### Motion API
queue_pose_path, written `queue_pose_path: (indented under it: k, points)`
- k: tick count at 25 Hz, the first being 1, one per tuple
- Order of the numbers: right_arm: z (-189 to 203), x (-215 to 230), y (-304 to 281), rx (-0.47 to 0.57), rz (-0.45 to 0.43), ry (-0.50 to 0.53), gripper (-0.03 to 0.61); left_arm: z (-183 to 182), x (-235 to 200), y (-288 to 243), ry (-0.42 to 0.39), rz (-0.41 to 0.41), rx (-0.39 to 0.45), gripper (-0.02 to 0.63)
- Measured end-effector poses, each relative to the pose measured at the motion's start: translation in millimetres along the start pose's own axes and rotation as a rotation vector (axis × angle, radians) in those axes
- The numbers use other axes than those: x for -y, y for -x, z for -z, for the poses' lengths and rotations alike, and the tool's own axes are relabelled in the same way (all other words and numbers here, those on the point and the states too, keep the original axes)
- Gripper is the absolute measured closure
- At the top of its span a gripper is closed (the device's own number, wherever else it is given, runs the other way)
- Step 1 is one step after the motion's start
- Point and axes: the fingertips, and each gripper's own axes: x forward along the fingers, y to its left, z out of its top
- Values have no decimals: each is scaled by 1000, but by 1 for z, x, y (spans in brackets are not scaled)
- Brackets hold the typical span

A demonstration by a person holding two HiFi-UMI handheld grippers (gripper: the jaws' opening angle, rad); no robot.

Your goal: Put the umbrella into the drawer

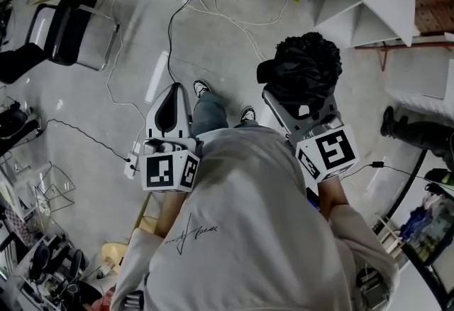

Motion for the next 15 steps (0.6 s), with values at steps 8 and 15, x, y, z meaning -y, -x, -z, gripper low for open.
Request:
queue_pose_path:
  k: [8, 15]
  points:
    - [-29, -14, -69, -20, -16, -23, 304, -23, -53, -39, -9, 72, -33, 604]
    - [-55, -29, -133, -25, 3, -40, 304, -41, -116, -63, -10, 120, -40, 604]
